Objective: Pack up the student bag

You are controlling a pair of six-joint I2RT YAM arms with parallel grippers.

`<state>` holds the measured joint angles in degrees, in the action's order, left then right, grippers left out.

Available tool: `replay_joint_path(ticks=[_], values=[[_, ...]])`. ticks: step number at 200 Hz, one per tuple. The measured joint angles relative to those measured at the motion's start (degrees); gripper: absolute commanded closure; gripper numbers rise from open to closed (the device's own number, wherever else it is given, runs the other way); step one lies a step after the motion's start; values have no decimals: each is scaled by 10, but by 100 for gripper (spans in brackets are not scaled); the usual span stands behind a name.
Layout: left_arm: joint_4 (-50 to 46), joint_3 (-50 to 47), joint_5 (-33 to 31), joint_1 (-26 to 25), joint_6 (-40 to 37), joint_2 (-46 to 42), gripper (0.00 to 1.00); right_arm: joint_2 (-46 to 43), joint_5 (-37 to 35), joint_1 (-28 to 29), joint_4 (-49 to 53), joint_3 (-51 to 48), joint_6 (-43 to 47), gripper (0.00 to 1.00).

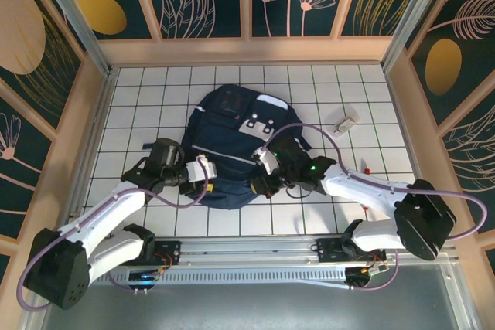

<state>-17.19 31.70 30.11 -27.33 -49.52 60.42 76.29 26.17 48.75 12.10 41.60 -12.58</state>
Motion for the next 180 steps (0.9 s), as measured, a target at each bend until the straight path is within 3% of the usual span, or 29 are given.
replay_joint_path(ticks=[29,48,70,87,118,156,180], values=[[14,0,12,-99,14,3,33,51,23,0,-19,19,-8,100],[65,-18,12,-108,37,-2,33,62,42,1,-29,23,-10,100],[131,-52,5,-109,58,-12,41,61,61,2,-32,23,-10,100],[164,-63,-10,-110,65,-8,54,54,71,2,-31,23,-8,100],[196,-51,-57,-114,88,41,100,21,77,-2,-22,23,-1,100],[193,-31,-76,-117,79,62,100,16,49,-15,4,25,7,100],[183,-33,-86,-117,72,35,100,16,42,-71,41,34,21,100]])
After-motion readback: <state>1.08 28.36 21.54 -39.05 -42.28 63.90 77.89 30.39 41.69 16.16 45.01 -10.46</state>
